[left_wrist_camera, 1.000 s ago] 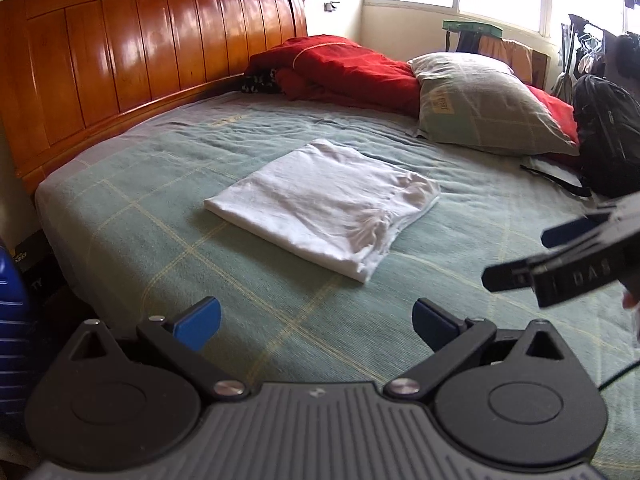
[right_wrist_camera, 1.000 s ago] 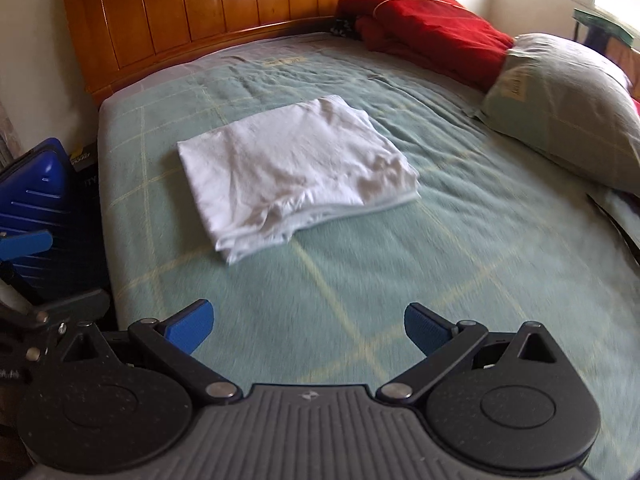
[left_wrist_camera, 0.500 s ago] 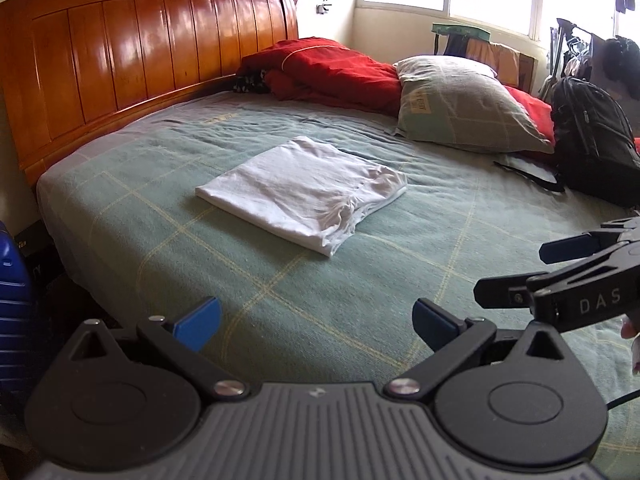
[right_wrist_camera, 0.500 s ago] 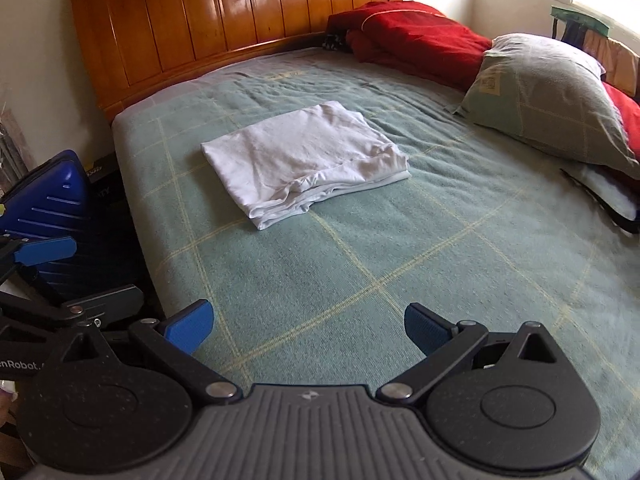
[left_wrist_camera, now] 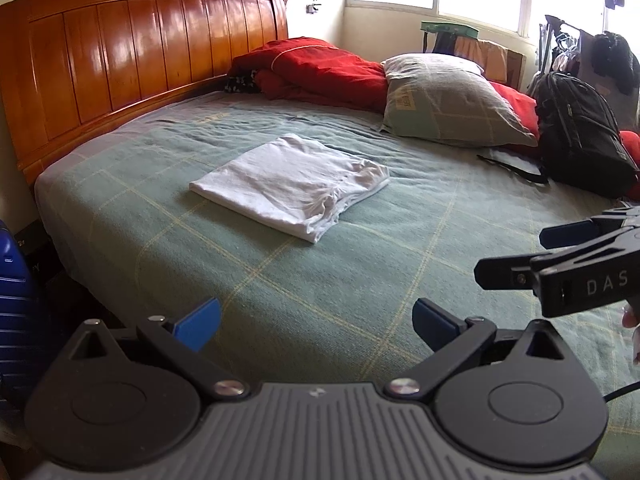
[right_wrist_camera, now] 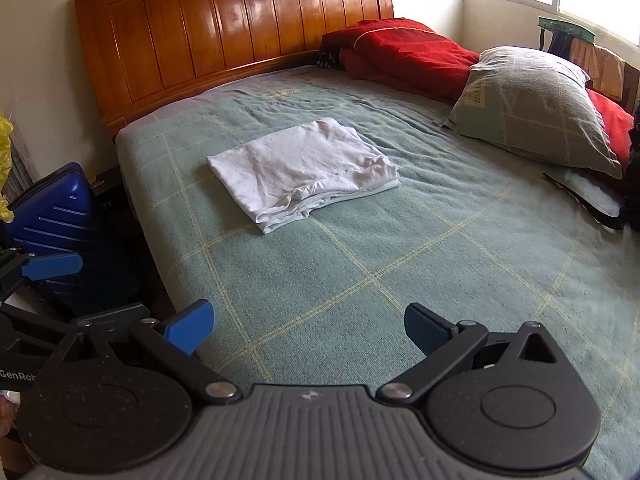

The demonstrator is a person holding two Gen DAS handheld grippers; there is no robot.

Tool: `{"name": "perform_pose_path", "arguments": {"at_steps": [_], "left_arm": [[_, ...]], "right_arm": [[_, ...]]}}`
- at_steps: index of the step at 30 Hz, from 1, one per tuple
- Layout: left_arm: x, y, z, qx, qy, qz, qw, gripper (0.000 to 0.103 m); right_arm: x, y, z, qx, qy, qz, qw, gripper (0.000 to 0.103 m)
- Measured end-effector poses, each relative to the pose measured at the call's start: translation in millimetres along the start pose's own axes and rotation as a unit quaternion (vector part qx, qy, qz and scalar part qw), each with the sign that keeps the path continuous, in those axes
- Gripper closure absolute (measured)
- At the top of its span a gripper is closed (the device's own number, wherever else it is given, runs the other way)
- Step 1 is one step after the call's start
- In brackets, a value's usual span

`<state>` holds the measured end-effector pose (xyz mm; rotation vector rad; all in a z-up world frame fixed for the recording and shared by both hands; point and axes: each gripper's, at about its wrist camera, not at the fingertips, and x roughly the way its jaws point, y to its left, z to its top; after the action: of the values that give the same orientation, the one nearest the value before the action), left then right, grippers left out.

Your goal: Fold clothes

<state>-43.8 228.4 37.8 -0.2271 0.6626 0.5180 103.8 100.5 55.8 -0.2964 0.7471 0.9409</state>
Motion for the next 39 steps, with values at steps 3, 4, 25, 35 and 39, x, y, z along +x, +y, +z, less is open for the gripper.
{"name": "perform_pose_path", "arguments": {"at_steps": [3, 4, 25, 35, 39], "left_arm": [[-2, -3, -1, 0.000, 0.000, -0.001, 1.0000, 0.001], [-3, -4, -1, 0.002, -0.001, 0.000, 1.0000, 0.001], [4, -13, 1, 0.016, 0.007, 0.006, 0.9998, 0.001], [8, -12, 4, 0.017, 0.012, 0.005, 0.9998, 0.001], [11, -12, 6, 0.018, 0.014, 0.006, 0.9997, 0.001]], "right_arm": [[-3, 1, -1, -0.001, -0.003, 0.000, 1.000, 0.000], [-4, 1, -2, -0.001, -0.003, 0.001, 1.000, 0.000], [1, 3, -1, 0.000, 0.000, 0.008, 1.000, 0.000], [7, 2, 2, 0.000, 0.003, 0.011, 1.000, 0.000], [10, 1, 4, 0.000, 0.005, 0.012, 1.000, 0.000]]}}
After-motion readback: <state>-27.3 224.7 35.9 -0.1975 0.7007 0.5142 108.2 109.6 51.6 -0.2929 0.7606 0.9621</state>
